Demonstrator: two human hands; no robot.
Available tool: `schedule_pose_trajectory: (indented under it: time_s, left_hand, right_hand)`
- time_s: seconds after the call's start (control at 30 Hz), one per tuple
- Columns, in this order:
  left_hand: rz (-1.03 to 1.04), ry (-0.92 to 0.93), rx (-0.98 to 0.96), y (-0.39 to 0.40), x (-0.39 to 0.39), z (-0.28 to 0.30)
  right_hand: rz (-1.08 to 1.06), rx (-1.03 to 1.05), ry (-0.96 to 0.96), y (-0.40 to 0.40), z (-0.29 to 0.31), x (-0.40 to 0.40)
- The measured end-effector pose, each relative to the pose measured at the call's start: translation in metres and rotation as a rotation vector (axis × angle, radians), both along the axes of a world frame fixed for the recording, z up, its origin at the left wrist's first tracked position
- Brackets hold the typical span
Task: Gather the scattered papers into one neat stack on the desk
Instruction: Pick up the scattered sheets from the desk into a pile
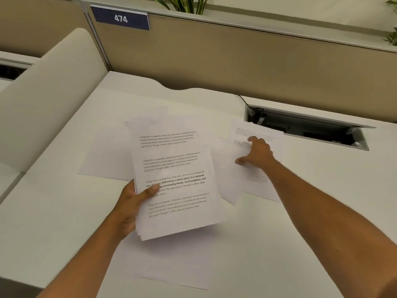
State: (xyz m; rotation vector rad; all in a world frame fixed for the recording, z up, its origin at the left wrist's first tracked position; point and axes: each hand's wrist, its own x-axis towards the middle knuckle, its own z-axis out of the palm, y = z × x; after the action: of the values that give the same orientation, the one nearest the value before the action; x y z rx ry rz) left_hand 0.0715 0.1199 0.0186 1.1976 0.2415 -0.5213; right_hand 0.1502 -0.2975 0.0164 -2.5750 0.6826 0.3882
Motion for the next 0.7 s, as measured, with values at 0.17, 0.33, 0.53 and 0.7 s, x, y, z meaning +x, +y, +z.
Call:
schedule_pose_trajectory:
  time_s: [0.17,0.33,0.53,0.7]
  left_hand:
    - [-0.019,-0.001,-0.005,-0.017,0.007,-0.001]
    - [-0.036,-0.002,0.003,-0.026,0.017,-0.003]
    - [-0.055,-0.010,-0.009,-0.021,0.027,-0.009]
    - [-0.058,-0.025,-0.003,-0.010,0.032,-0.012]
  right_hand:
    - [-0.112,0.129,-0.039,-0.019,-0.007,0.003]
    - [-0.407,0.391,-0.424,-0.034,0.032,-0.023]
    - [-0.281,-0.022,-1.232,-0.023,0.118,-0.092]
    - [0.221,-0.458,-1.099,0.026,0.085,-0.123]
